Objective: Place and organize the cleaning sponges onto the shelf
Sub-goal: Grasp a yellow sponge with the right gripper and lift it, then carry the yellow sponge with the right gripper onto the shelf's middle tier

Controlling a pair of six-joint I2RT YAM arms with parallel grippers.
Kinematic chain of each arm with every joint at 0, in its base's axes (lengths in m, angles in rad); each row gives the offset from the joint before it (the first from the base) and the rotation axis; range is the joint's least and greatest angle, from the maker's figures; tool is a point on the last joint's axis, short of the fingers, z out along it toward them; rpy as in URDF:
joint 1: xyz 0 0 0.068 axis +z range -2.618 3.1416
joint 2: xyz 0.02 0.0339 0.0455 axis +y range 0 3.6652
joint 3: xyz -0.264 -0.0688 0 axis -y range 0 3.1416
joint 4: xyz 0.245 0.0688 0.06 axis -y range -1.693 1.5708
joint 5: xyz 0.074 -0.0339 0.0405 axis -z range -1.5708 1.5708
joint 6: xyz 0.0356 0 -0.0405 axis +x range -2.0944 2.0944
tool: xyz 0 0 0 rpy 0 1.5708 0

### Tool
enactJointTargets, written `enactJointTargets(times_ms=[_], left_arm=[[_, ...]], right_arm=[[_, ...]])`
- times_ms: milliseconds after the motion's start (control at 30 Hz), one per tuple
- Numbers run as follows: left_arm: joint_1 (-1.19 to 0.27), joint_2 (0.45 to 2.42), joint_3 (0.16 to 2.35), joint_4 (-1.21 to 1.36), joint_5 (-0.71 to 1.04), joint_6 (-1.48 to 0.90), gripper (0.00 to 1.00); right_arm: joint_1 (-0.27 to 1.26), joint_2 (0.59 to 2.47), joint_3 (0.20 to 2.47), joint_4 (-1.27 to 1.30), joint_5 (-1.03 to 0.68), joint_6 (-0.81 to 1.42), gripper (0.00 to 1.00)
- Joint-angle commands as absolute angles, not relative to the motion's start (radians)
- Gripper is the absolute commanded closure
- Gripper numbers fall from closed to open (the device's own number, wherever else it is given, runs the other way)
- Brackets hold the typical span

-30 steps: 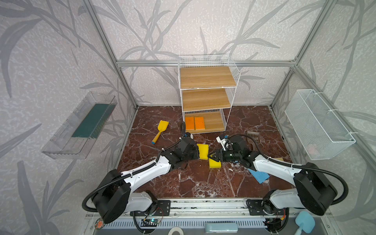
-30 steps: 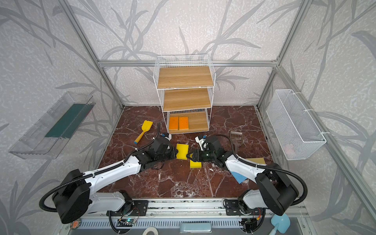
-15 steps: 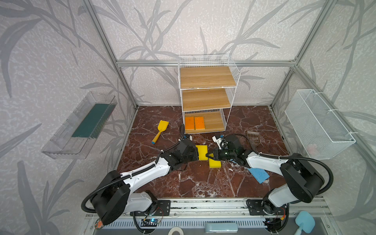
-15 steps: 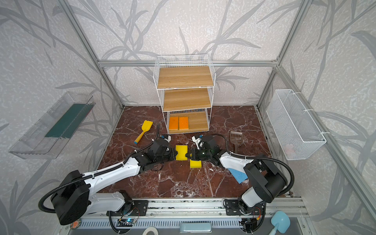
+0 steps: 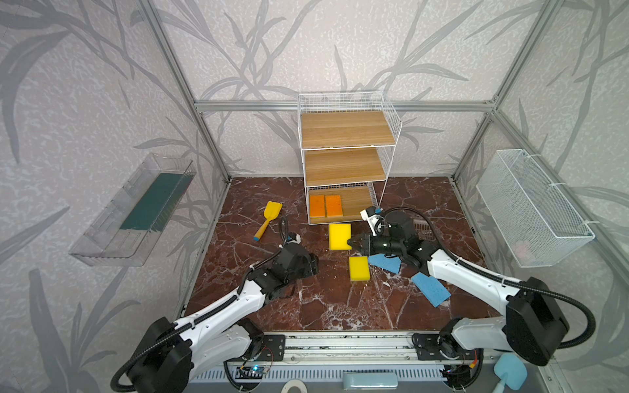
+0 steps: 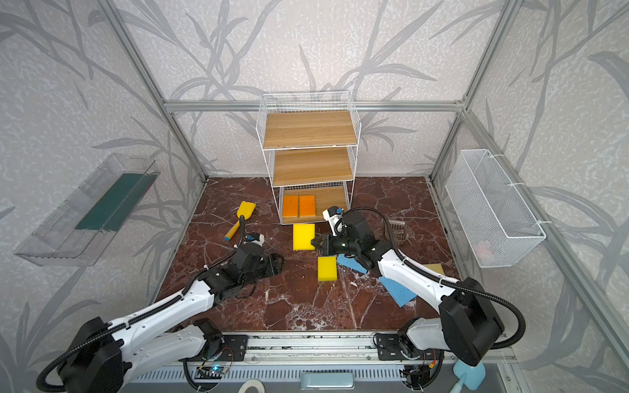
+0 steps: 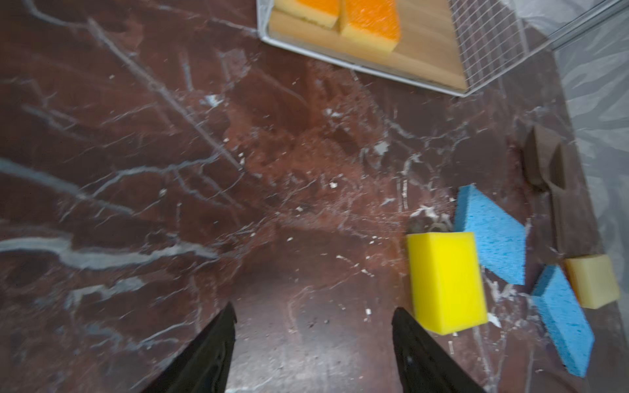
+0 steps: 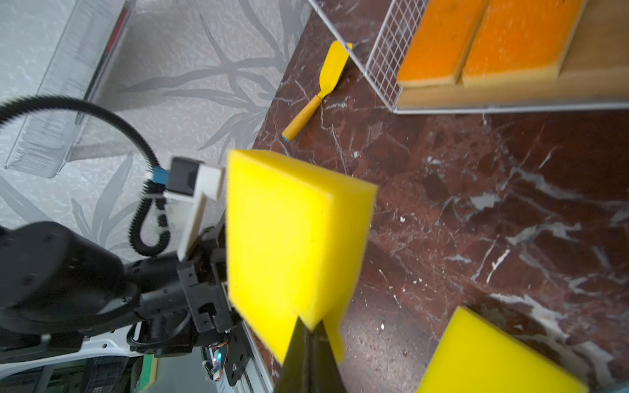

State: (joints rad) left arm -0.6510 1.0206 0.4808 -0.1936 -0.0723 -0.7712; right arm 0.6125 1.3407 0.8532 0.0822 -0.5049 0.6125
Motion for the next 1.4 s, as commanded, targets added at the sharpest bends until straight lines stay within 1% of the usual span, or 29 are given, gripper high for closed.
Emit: enactJointTargets(times_ms=[0, 167, 333, 500, 533, 667, 867, 1367], left_arm=[[-0.647, 0.983, 0.439, -0.225, -0.102, -0.78, 0.26], [-0.645, 0.914, 0.39, -0.252, -0.11, -0.781, 0.26], [-0.643, 0.832, 0.353, -0.296, -0.114, -0.784, 0.26], [-0.64, 0.759, 0.322, -0.349, -0.129, -0.786, 0.26], [-0.64, 0.745, 0.316, -0.357, -0.131, -0.787, 0.26], [-0.634, 0.717, 0.301, -0.374, -0.139, -0.787, 0.26], [-0.63, 0.732, 0.302, -0.355, -0.116, -0.79, 0.26], [-0.631, 0.725, 0.297, -0.358, -0.103, -0.801, 0.26]], right_arm=[[0.592, 1.342, 0.938, 0.041, -0.476, 0.557, 1.0], [0.563, 1.453, 1.131, 0.01, -0.488, 0.506, 1.0], [0.512, 1.589, 1.292, 0.047, -0.556, 0.557, 1.0], [0.497, 1.701, 1.478, -0.047, -0.599, 0.563, 1.0], [0.493, 1.735, 1.499, -0.047, -0.609, 0.573, 1.0], [0.479, 1.773, 1.552, -0.036, -0.627, 0.607, 1.0], [0.46, 1.859, 1.657, -0.06, -0.706, 0.669, 0.99], [0.448, 1.994, 1.844, -0.138, -0.739, 0.676, 0.97]])
